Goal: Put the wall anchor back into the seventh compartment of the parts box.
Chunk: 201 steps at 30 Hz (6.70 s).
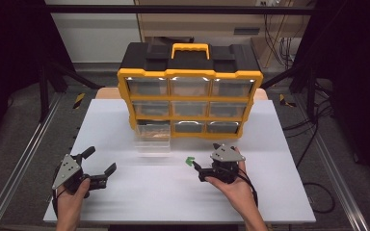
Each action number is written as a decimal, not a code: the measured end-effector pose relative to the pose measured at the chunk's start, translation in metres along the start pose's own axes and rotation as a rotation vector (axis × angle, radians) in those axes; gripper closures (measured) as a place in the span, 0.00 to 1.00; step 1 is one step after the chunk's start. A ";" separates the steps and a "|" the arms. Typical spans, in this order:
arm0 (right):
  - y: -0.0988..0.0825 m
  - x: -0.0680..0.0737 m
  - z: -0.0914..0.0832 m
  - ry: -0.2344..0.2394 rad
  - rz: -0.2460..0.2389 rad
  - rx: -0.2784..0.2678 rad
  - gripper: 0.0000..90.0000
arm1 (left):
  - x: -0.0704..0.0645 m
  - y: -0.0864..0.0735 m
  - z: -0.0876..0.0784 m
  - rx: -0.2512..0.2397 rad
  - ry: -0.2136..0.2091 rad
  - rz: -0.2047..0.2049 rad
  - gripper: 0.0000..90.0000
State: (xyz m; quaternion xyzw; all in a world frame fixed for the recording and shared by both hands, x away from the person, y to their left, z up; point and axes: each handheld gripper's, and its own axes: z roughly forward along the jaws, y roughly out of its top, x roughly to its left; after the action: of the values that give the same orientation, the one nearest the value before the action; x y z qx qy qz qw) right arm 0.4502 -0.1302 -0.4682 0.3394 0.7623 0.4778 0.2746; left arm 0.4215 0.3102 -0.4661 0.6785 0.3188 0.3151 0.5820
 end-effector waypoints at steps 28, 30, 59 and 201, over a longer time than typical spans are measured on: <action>0.004 -0.015 0.052 0.034 0.060 0.195 0.60 | 0.001 -0.001 0.001 -0.001 -0.002 -0.009 0.00; 0.003 -0.013 0.055 0.050 0.057 0.208 0.63 | 0.001 -0.001 0.001 0.000 -0.002 -0.008 0.00; -0.002 -0.008 0.075 0.164 0.048 0.319 0.87 | 0.001 -0.001 0.002 0.007 -0.001 -0.010 0.00; 0.066 0.011 0.010 0.096 0.084 0.026 0.12 | 0.004 -0.002 -0.005 0.010 0.057 0.000 0.01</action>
State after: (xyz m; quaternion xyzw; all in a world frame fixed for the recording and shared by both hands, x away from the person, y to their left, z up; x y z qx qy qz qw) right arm 0.4680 -0.0953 -0.4126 0.3514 0.7658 0.4946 0.2131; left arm 0.4197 0.3163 -0.4672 0.6721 0.3369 0.3327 0.5692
